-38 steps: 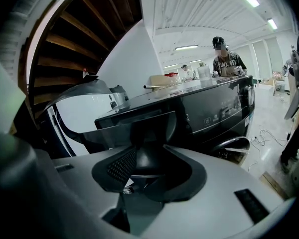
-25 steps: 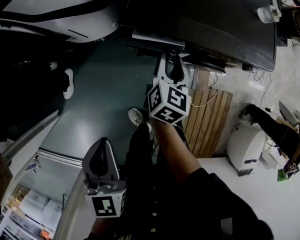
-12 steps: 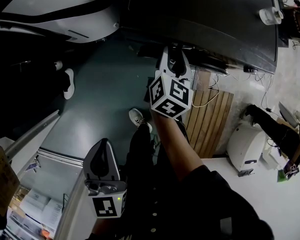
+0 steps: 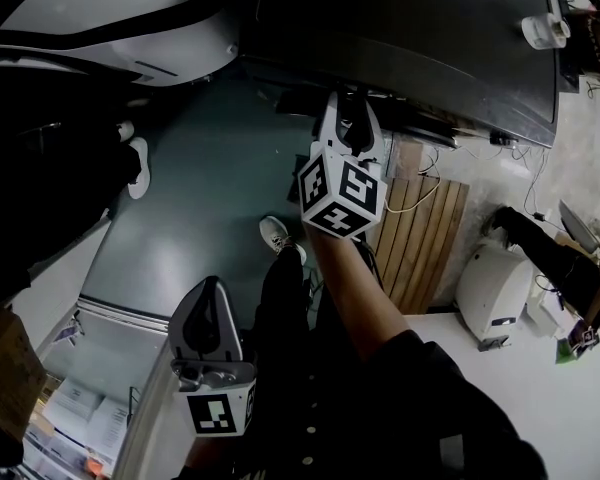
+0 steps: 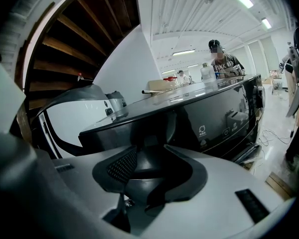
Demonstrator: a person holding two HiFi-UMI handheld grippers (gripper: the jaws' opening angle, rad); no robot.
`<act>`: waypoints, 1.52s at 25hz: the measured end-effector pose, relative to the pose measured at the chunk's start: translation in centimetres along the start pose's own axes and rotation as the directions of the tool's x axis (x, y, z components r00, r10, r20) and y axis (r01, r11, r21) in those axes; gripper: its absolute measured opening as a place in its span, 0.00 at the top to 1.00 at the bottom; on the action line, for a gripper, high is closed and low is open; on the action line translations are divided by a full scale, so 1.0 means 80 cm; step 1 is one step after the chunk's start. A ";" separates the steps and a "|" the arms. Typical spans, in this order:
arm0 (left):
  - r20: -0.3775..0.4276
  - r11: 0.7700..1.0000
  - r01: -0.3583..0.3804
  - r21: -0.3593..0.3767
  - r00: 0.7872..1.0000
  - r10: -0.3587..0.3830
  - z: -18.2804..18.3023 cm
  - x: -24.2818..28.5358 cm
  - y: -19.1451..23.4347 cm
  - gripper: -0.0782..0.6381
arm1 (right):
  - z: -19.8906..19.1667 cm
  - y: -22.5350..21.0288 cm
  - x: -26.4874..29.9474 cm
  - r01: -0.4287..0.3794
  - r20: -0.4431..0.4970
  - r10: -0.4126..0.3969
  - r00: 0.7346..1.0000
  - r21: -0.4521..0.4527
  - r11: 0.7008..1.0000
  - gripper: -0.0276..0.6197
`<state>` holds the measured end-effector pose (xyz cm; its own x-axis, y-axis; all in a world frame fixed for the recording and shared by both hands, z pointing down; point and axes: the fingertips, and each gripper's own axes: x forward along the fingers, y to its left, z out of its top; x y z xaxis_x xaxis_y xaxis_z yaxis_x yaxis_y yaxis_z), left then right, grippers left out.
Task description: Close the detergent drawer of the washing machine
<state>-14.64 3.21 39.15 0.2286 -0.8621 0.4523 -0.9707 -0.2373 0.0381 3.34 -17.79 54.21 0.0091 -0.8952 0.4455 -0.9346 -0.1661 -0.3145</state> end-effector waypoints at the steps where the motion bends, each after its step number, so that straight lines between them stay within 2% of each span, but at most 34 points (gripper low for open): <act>1: 0.022 1.000 0.000 0.014 1.000 -0.001 0.006 0.002 0.002 0.87 | 0.000 0.000 0.002 0.001 0.001 -0.001 1.000 0.001 1.000 0.70; 14: 0.049 1.000 -0.012 0.016 0.999 0.011 0.009 0.002 0.004 0.87 | -0.001 0.002 0.005 -0.020 -0.013 0.019 1.000 -0.035 0.999 0.71; 22: 0.097 0.999 -0.034 0.025 0.995 0.032 0.037 -0.010 -0.006 0.87 | 0.002 -0.005 -0.015 -0.044 -0.059 0.041 0.997 -0.037 0.998 0.72; 26: 0.095 0.999 -0.048 0.021 0.994 0.045 0.045 -0.015 -0.006 0.87 | 0.014 0.011 -0.048 -0.131 -0.065 0.126 0.990 -0.080 0.988 0.80; 30: 0.119 0.999 -0.041 0.021 0.992 0.038 0.055 -0.014 -0.004 0.87 | 0.044 0.033 -0.079 -0.245 -0.046 0.241 0.969 -0.119 0.962 0.89; 35: 0.167 0.999 -0.026 0.027 0.986 0.021 0.081 -0.018 -0.014 0.87 | 0.099 0.048 -0.124 -0.341 -0.010 0.348 0.938 -0.221 0.914 0.90; 38: 0.193 0.999 -0.013 0.041 0.981 0.005 0.099 -0.022 -0.022 0.87 | 0.133 0.044 -0.153 -0.381 -0.006 0.392 0.920 -0.247 0.891 0.90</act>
<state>-12.76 1.60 31.24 0.2340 -0.9333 0.2723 -0.9697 -0.2443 -0.0043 3.70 -11.80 38.76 -0.3603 -0.8860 0.2919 -0.9239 0.2957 -0.2428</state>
